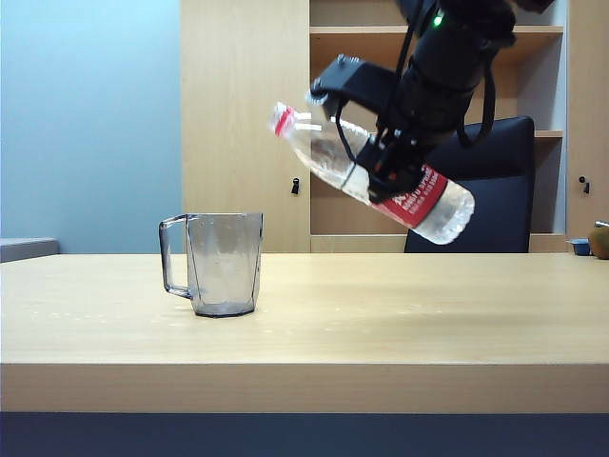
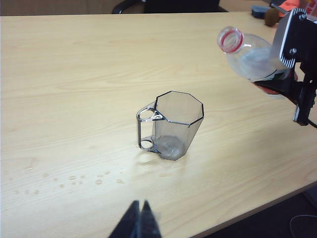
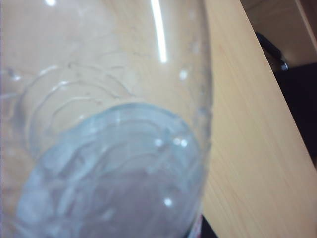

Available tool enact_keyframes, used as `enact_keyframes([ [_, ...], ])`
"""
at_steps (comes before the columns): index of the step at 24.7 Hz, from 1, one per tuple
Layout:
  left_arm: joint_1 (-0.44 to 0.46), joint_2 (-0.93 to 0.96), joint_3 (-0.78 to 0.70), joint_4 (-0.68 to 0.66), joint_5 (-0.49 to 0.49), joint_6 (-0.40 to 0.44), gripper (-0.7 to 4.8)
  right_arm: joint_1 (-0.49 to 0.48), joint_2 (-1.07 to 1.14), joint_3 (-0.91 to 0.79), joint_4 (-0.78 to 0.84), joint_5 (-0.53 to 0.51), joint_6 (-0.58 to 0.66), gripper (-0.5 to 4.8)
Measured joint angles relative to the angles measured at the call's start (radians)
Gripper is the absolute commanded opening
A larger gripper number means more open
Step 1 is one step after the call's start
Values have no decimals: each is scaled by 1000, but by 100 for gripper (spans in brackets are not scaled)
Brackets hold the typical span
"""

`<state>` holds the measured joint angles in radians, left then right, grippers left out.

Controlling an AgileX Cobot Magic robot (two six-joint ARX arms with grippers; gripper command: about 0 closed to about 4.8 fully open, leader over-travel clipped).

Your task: Pick up the mineral water bottle on the table and pour water into the mug until it's half full.

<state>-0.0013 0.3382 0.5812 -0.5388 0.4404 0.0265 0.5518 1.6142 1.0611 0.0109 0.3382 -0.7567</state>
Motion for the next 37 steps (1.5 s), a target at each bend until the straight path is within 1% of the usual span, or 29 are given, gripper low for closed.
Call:
enact_keyframes([
  [4,0,-2,0,-23,-18,0,-6,21,29,8,-47,45,-65,220],
  [10,0,-2,0,-25,-19,0,-6,64,75,14,-39,105,-152,220],
  [14,0,-2,0,-37,-18,0,-6,77,102,22,-43,142,-165,220],
  [19,0,-2,0,-46,-18,0,-6,90,148,95,-53,190,-173,220],
  [22,0,-2,0,-48,-18,0,-6,97,175,150,-47,237,-222,220],
  [27,0,-2,0,-50,-19,0,-6,107,180,151,-56,251,-292,221],
  [31,0,-2,0,-49,-23,0,-6,110,180,151,-55,336,-373,225],
  [33,0,-2,0,-49,-23,0,-6,111,180,151,-53,358,-399,234],
  [37,0,-2,0,-49,-23,0,-6,115,180,151,-38,390,-444,234],
])
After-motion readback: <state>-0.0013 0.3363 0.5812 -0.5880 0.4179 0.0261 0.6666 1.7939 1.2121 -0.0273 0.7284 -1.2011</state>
